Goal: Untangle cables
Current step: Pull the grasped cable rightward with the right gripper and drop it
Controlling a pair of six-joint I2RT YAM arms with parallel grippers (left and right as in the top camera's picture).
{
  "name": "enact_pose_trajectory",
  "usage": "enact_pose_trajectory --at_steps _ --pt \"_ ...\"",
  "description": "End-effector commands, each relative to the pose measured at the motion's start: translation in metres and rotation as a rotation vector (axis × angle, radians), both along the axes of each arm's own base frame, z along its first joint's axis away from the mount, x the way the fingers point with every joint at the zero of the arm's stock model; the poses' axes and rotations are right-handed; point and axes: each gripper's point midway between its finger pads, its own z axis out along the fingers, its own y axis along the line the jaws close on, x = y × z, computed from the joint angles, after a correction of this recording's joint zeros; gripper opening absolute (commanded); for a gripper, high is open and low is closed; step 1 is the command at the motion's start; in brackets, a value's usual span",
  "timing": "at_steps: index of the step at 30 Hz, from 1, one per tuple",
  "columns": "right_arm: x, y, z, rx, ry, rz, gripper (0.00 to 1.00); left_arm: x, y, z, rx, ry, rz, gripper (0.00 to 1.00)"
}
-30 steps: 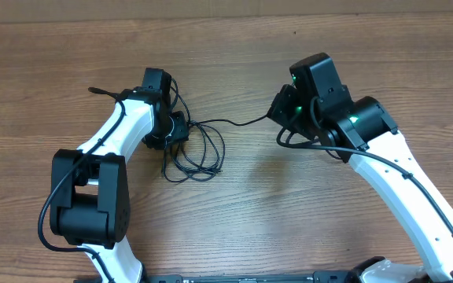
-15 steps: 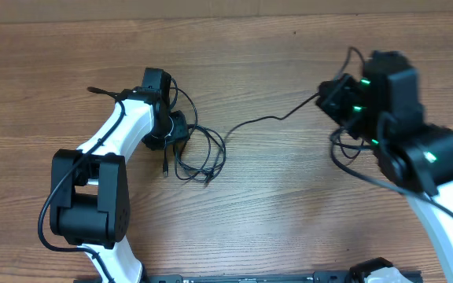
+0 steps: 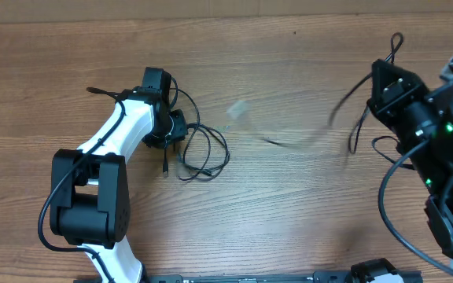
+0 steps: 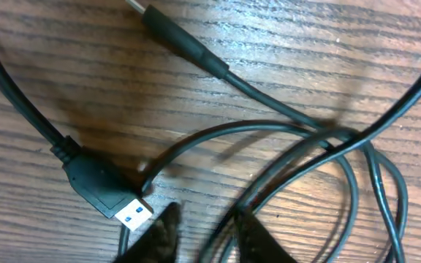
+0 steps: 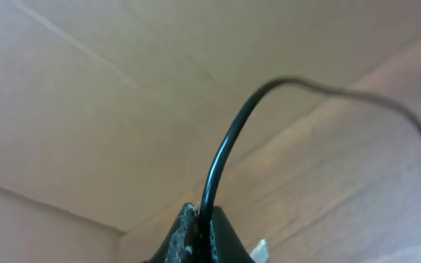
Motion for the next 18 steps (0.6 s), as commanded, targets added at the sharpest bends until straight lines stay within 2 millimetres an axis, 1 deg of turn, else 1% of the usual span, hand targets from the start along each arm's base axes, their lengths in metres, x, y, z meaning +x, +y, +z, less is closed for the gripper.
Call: enact_pose_trajectory --at_steps 1,3,7,12,18 --pt "-0.006 -0.010 0.025 -0.142 -0.096 -0.015 0.04 0.000 0.005 0.002 0.008 -0.007 0.013 0.18" --pt "-0.005 -0.018 0.025 -0.186 -0.099 -0.052 0.04 -0.001 0.005 0.001 0.008 -0.005 0.016 0.18" --pt "-0.004 -0.040 0.016 -0.226 -0.054 -0.172 0.04 -0.003 0.006 -0.002 0.008 -0.003 0.016 0.19" --pt "-0.003 -0.074 -0.006 -0.314 0.051 -0.358 0.04 -0.004 0.006 -0.003 0.008 -0.002 0.016 0.23" --pt "0.005 -0.104 -0.035 -0.443 0.193 -0.537 0.04 -0.002 0.005 -0.003 0.003 -0.007 0.015 0.23"
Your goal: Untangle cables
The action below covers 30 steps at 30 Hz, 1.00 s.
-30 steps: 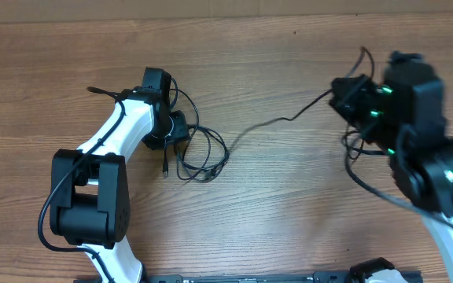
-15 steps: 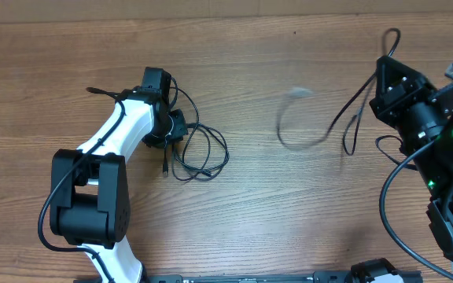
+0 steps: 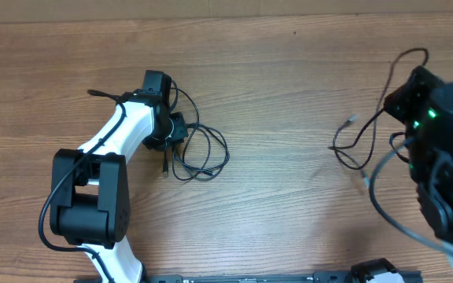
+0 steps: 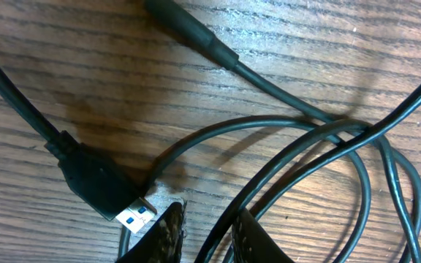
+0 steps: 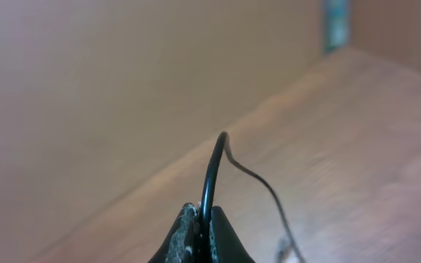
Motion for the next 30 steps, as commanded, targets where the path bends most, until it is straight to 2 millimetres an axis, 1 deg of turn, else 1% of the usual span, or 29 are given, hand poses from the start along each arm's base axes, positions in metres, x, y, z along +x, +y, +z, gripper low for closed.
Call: enact_pose_trajectory --at_steps 1,4,7,10,13,18,21,22,24,27,29,30 --pt "-0.001 -0.032 0.001 -0.110 0.029 -0.187 0.04 0.001 0.004 0.003 0.002 -0.011 0.017 0.23" --pt "0.006 -0.048 -0.016 -0.154 0.108 -0.259 0.04 0.001 0.004 0.003 0.002 -0.011 0.017 0.23" --pt "0.012 -0.067 -0.035 -0.155 0.177 -0.325 0.04 0.001 0.004 0.003 0.002 -0.011 0.017 0.24" --pt "0.010 -0.091 -0.058 -0.116 0.247 -0.425 0.04 0.001 0.004 0.003 0.002 -0.011 0.017 0.24" --pt "0.006 -0.111 -0.088 -0.050 0.342 -0.494 0.04 0.001 0.004 0.003 0.002 -0.011 0.017 0.24" --pt "0.008 -0.124 -0.137 0.058 0.509 -0.486 0.04 0.001 0.004 0.003 0.002 -0.013 0.017 0.24" --pt "0.009 -0.133 -0.162 0.092 0.593 -0.503 0.04 0.001 0.004 0.003 0.002 -0.012 0.017 0.24" --pt "0.010 -0.136 -0.169 0.102 0.618 -0.508 0.06 0.001 0.004 0.003 0.000 -0.011 0.017 0.24" --pt "0.010 -0.139 -0.187 0.127 0.673 -0.510 0.08 0.001 0.004 0.003 0.000 -0.011 0.017 0.24" --pt "0.014 -0.139 -0.207 0.170 0.729 -0.497 0.10 0.001 0.004 0.003 0.000 -0.012 0.017 0.24" --pt "0.016 -0.136 -0.219 0.197 0.761 -0.483 0.14 0.001 0.004 0.003 0.000 -0.012 0.017 0.24" --pt "0.018 -0.135 -0.225 0.204 0.776 -0.477 0.19 0.001 0.004 0.003 0.000 -0.012 0.017 0.24"
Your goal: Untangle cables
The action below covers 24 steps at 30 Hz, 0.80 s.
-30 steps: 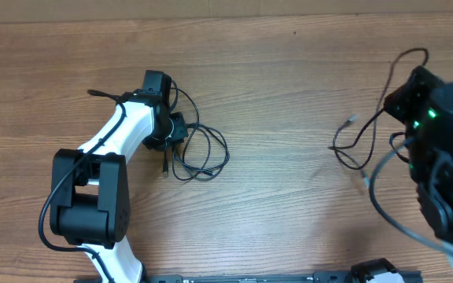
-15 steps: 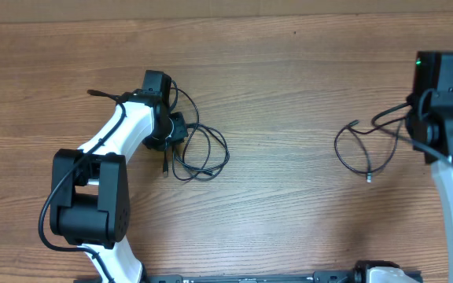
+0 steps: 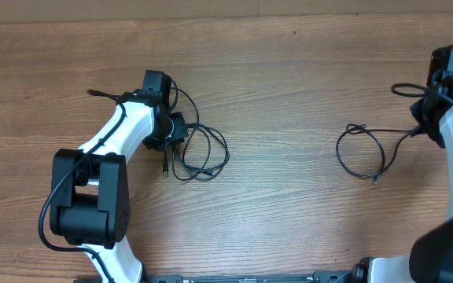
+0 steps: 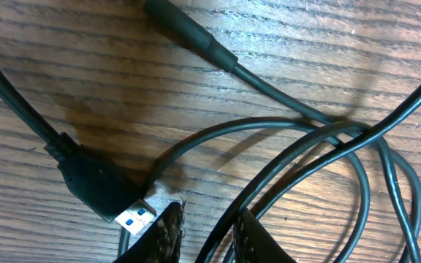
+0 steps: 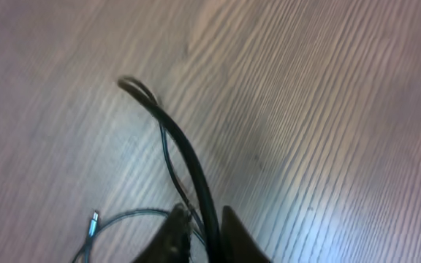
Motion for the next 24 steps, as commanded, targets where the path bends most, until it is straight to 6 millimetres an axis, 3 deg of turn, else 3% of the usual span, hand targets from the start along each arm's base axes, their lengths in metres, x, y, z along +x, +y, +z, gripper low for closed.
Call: enact_pose_trajectory --at_steps 1,3,6,7,12,15,18,24 --pt "0.009 0.006 -0.008 0.062 -0.005 0.012 0.29 0.001 0.004 0.003 0.000 -0.010 0.017 0.24" --pt "0.011 0.007 -0.015 0.075 0.010 0.014 0.47 0.001 0.004 0.003 0.000 -0.010 0.017 0.24" --pt "0.012 0.008 -0.021 0.091 0.025 0.016 0.93 0.001 0.004 0.003 0.000 -0.010 0.017 0.24" --pt "0.013 0.010 -0.023 0.102 0.026 0.019 1.00 0.001 0.004 0.003 0.000 -0.010 0.017 0.24" --pt "0.022 0.027 -0.030 0.204 -0.008 0.052 1.00 0.001 0.004 0.003 0.000 -0.012 0.017 0.25" --pt "0.034 0.043 -0.031 0.278 -0.031 0.180 1.00 0.002 0.004 0.003 0.000 -0.013 0.017 0.25" --pt "0.056 0.060 -0.027 0.336 -0.086 0.377 1.00 0.002 0.004 0.003 0.000 -0.013 0.017 0.25" --pt "0.098 0.078 -0.009 0.384 -0.275 0.526 1.00 0.002 0.004 0.004 -0.001 -0.016 0.017 0.25"
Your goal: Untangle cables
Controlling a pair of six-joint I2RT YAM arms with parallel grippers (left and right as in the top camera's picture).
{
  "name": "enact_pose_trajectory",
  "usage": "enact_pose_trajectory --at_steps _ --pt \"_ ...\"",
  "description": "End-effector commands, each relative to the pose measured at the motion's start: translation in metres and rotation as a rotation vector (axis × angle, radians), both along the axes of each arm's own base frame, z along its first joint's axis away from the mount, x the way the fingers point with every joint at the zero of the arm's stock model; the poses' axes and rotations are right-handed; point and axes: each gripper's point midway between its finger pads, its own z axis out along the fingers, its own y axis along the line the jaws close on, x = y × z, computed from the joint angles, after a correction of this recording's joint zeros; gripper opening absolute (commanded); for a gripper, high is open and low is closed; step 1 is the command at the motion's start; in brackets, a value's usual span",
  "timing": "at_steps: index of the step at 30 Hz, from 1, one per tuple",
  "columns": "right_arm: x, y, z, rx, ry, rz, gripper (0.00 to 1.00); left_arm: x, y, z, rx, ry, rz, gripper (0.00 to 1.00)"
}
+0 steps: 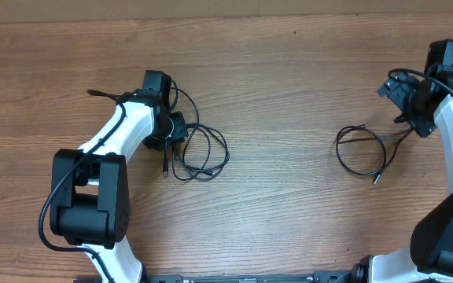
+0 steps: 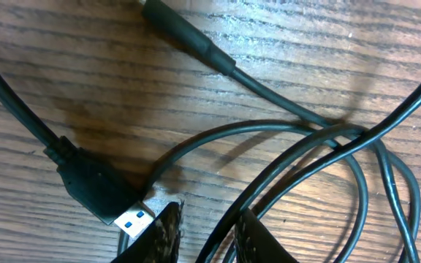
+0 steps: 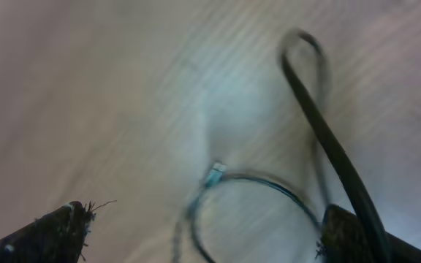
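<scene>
A thick black cable [image 1: 203, 153] lies in a tangled loop left of the table's middle. Its USB plug [image 2: 101, 191] and barrel plug [image 2: 188, 38] rest on the wood. My left gripper [image 1: 169, 126] is down on this tangle, and its fingers [image 2: 159, 234] are shut with cable strands between them. A thin black cable [image 1: 362, 151] lies apart in a loose loop at the right, its small connector [image 3: 215, 174] on the wood. My right gripper [image 1: 411, 101] hovers above that cable's far end. It is open [image 3: 203, 234], with a dark strand [image 3: 327, 139] beside one finger.
The wooden table [image 1: 289, 212] runs the whole width of the overhead view. The white left arm [image 1: 112, 137] reaches from the front edge to the tangle. The right arm stands along the right edge.
My right gripper was shut on the thin cable's end and is now open, a little higher and further back. The thin loop on the table has barely shifted. The left gripper has not moved.
My right gripper held the thin cable raised at the right, its free end stretched toward mid-table. Then the cable hung bunched nearer the right arm. Later its loop lay on the table, still gripped, and now it is let go. The left gripper stayed shut on the thick tangle throughout.
</scene>
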Motion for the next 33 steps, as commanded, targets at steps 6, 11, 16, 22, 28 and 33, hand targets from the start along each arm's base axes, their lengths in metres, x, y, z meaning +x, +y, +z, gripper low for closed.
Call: enact_pose_trajectory --at_steps 6,11,16,22,28,33 --pt "0.051 0.034 0.037 0.125 -0.266 0.231 1.00 0.001 0.004 0.003 0.001 -0.010 0.017 0.25" --pt "0.063 0.023 0.045 0.065 -0.316 0.210 1.00 0.001 0.004 0.003 0.001 -0.010 0.017 0.25" --pt "0.053 0.003 0.036 0.009 -0.252 0.079 1.00 0.001 0.004 0.003 0.001 -0.012 0.017 0.25" --pt "0.036 0.006 0.023 0.029 -0.164 0.069 1.00 0.003 0.004 0.004 0.000 -0.017 0.017 0.25" --pt "0.020 0.018 0.013 0.089 -0.090 0.086 1.00 0.004 0.004 0.004 -0.001 -0.024 0.017 0.25" --pt "-0.008 0.025 -0.001 0.123 0.035 0.081 1.00 0.006 0.004 0.004 -0.002 -0.029 0.017 0.25"
